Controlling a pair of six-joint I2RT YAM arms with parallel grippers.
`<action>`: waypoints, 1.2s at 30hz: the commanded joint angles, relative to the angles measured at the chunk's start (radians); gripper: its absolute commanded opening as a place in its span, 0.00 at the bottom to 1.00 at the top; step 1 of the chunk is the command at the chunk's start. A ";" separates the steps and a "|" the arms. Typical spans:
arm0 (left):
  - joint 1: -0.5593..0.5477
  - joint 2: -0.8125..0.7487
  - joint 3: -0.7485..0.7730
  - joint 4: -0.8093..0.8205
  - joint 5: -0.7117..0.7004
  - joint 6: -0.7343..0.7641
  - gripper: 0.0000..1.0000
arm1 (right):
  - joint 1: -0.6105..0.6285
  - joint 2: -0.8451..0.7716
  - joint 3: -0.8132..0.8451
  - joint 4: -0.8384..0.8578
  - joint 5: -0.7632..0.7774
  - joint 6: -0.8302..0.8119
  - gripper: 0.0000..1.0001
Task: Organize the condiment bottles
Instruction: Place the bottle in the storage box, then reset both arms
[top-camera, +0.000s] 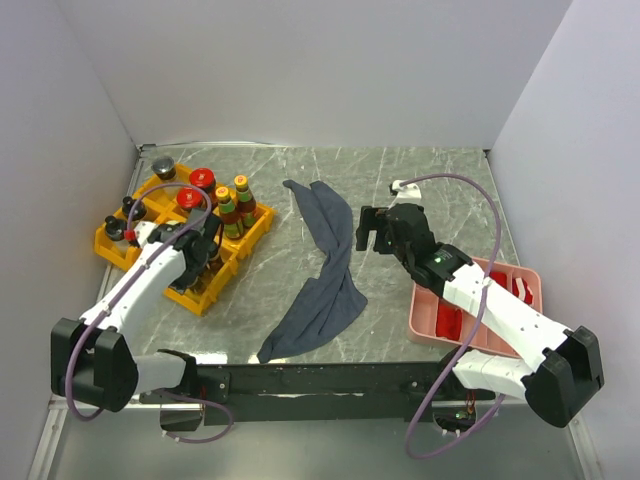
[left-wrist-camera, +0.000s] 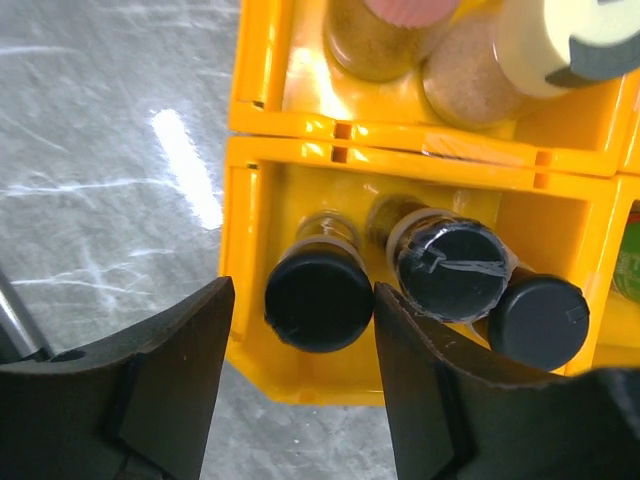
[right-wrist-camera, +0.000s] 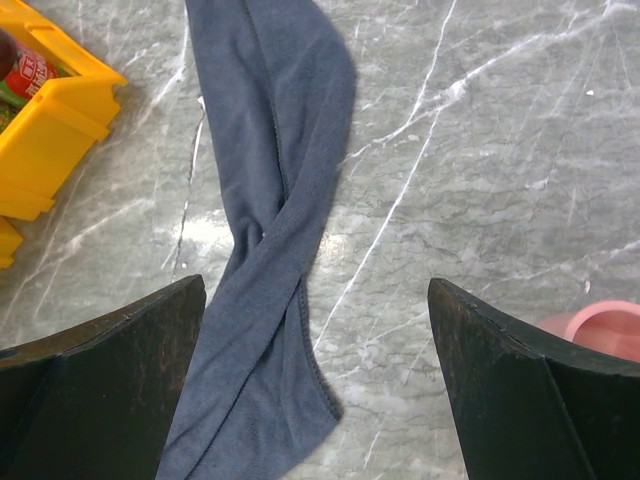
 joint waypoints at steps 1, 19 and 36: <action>0.003 -0.031 0.112 -0.121 -0.079 -0.043 0.67 | -0.007 -0.032 0.006 0.023 -0.005 -0.006 1.00; 0.003 -0.384 0.122 0.853 0.813 0.884 0.99 | -0.005 -0.190 0.075 -0.044 -0.077 0.040 1.00; -0.001 -0.458 -0.182 1.252 1.312 0.755 1.00 | -0.005 -0.394 0.024 0.036 -0.217 0.069 1.00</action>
